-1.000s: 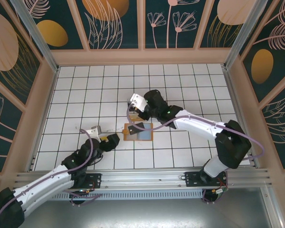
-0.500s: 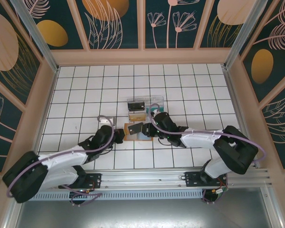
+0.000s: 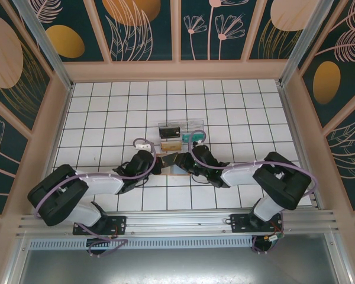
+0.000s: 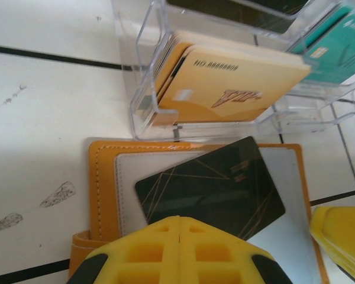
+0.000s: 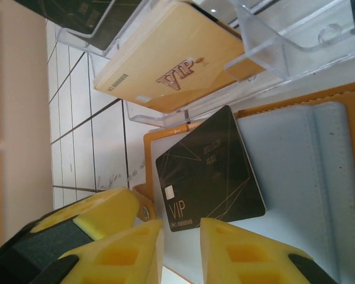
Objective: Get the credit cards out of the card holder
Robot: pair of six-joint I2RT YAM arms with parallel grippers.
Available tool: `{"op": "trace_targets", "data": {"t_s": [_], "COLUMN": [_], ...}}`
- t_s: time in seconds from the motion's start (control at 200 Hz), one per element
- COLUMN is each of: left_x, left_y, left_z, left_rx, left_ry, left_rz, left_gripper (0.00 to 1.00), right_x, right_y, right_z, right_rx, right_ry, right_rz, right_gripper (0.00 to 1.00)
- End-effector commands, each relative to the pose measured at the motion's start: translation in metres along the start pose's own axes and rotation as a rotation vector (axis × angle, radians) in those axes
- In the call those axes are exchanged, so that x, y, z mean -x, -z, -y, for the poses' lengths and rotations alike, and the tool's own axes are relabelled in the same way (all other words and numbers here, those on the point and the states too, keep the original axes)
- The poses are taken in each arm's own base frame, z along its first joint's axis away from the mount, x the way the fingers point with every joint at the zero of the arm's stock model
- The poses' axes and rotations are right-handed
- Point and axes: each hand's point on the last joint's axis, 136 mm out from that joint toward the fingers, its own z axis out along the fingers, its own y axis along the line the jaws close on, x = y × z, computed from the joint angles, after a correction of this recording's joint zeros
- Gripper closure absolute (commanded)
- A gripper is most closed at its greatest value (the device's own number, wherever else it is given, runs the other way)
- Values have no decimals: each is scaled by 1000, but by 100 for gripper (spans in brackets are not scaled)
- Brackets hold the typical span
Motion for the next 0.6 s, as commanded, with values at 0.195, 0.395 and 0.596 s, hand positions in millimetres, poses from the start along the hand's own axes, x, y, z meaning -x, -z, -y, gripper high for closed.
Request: {"op": "trace_targets", "data": {"t_s": [0.195, 0.395, 0.596], "left_x": [-7, -13, -16], "left_y": [-15, -13, -12], "left_z": [-6, -9, -11], "left_rx": [21, 21, 21], "left_ry": [25, 43, 50], "left_rz": [-19, -33, -43], "left_gripper": [100, 100, 100], "right_x": [-3, -5, -8], "right_y": [-9, -8, -9], "right_z": [15, 27, 34], "right_rx": [-31, -80, -116], "right_ry": [-128, -165, -206], "right_rz": [9, 19, 13], "right_gripper": [76, 76, 76]}}
